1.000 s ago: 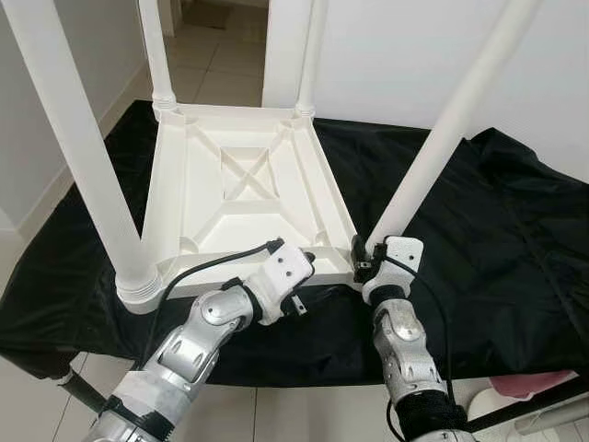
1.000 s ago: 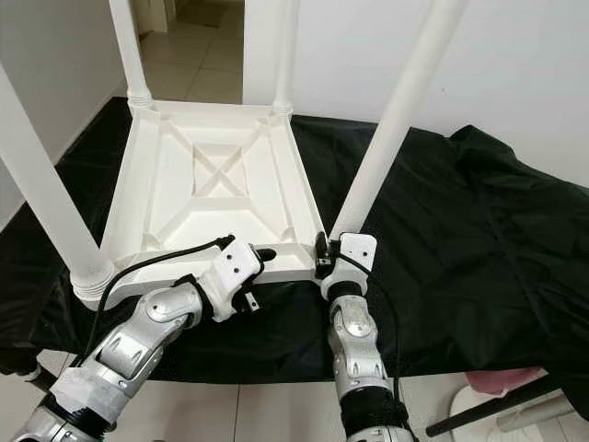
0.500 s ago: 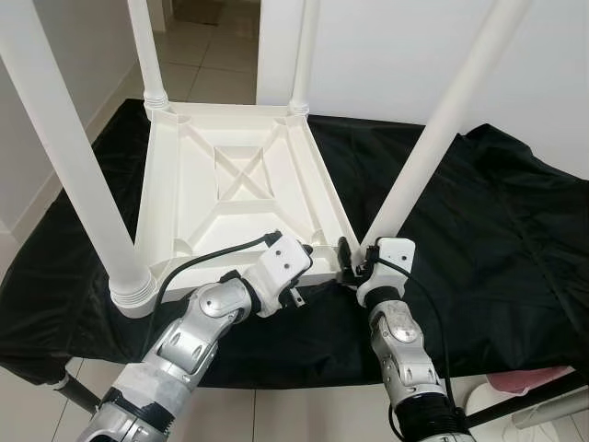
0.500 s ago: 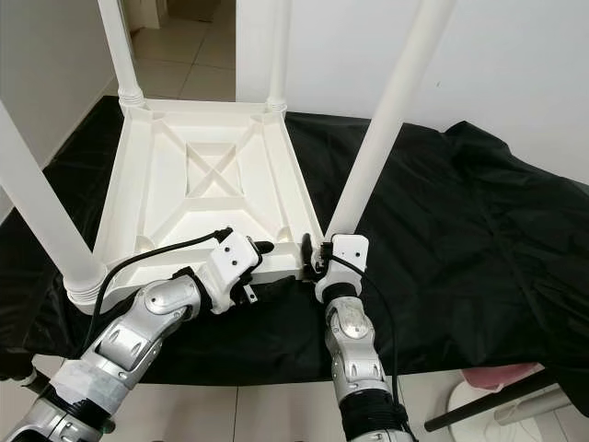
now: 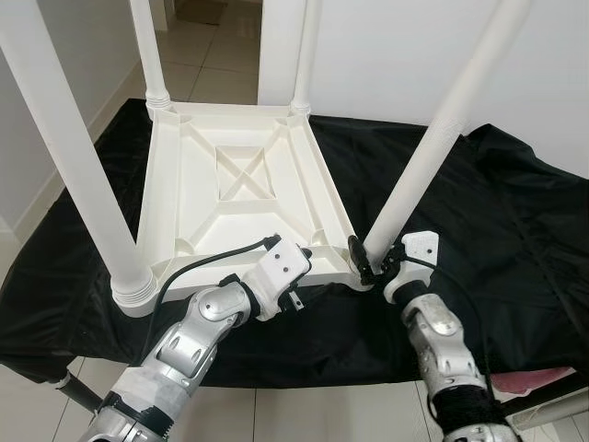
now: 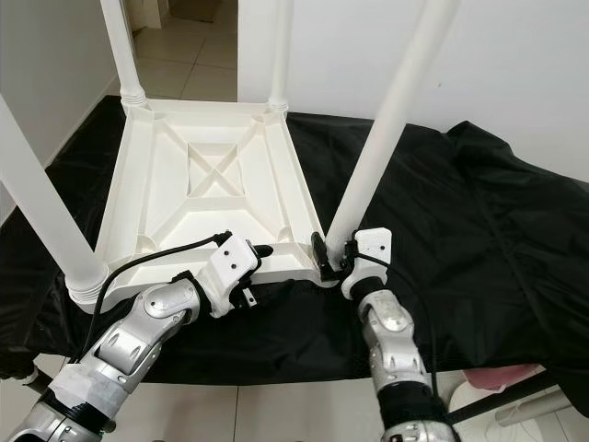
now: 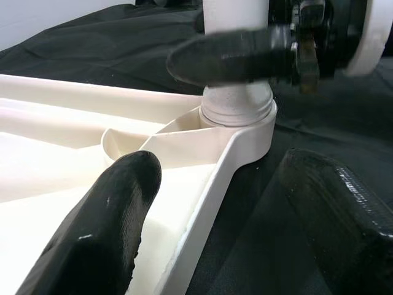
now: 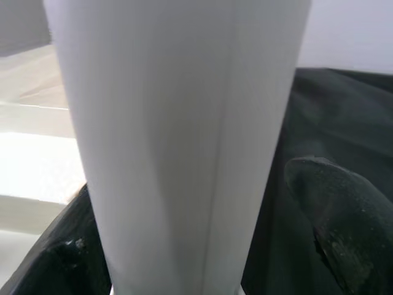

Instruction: Building children table

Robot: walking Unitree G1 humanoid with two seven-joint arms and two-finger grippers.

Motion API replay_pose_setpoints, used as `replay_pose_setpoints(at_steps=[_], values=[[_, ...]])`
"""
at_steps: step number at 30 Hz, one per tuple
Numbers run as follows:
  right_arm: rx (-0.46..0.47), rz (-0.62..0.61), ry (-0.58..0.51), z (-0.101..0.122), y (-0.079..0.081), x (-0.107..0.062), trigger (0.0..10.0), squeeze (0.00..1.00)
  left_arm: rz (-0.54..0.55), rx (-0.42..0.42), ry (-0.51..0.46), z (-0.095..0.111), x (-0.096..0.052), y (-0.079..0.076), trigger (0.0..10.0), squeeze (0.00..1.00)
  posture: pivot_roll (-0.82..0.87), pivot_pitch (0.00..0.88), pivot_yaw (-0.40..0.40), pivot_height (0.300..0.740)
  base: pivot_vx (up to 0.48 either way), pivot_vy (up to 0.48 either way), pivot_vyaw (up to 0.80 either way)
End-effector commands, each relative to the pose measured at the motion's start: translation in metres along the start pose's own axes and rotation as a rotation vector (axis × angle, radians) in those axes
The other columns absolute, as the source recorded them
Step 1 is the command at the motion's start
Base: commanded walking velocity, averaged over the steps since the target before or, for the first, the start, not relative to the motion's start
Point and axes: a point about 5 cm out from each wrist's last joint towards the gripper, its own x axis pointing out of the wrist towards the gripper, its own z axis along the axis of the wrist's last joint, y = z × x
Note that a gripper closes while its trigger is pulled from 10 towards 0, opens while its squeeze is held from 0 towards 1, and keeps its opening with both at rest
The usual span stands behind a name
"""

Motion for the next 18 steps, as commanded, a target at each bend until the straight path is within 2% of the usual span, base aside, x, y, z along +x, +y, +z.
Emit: replay_pose_setpoints(at_steps=[1,4,5,14,15,16,17,18], values=[[0.006,0.058,0.0,0.001,-0.001,0.002,10.0,0.0,-0.038,0.012,-0.006,0.003,0.0,-0.003,10.0,0.0,0.01,0.0,-0.101,0.74,0.0,0.0,0.0],[0.006,0.129,0.004,0.003,-0.001,0.004,10.0,0.0,-0.039,0.011,-0.005,0.003,0.0,-0.003,10.0,0.0,0.02,0.0,-0.101,0.74,0.0,0.0,0.0],[0.006,0.193,0.009,0.004,-0.001,0.006,10.0,0.0,-0.039,0.013,-0.005,0.003,0.0,-0.003,10.0,0.0,0.02,0.0,-0.1,0.74,0.0,0.0,0.0],[-0.022,0.333,0.088,-0.005,0.002,0.01,10.0,0.0,-0.046,0.017,-0.007,0.004,0.001,-0.003,10.0,0.0,0.03,0.0,-0.097,0.74,0.0,0.0,0.0],[-0.019,0.355,0.099,-0.007,0.002,0.011,6.9,0.0,-0.053,0.016,-0.009,0.005,0.002,-0.005,10.0,0.0,0.03,0.0,-0.097,0.74,0.0,0.0,0.0],[-0.019,0.355,0.099,-0.007,0.002,0.011,6.9,0.0,-0.053,0.016,-0.009,0.005,0.002,-0.005,10.0,0.0,0.03,0.0,-0.097,0.74,0.0,0.0,0.0],[-0.026,0.358,0.104,-0.008,0.001,0.011,4.9,0.0,-0.058,0.016,-0.01,0.005,0.003,-0.007,10.0,0.0,0.03,0.0,-0.098,0.74,0.0,0.0,0.0],[-0.032,0.36,0.108,-0.008,0.0,0.011,4.9,0.0,-0.061,0.015,-0.011,0.005,0.004,-0.008,10.0,0.0,0.03,0.0,-0.098,0.74,0.0,0.0,0.0]])
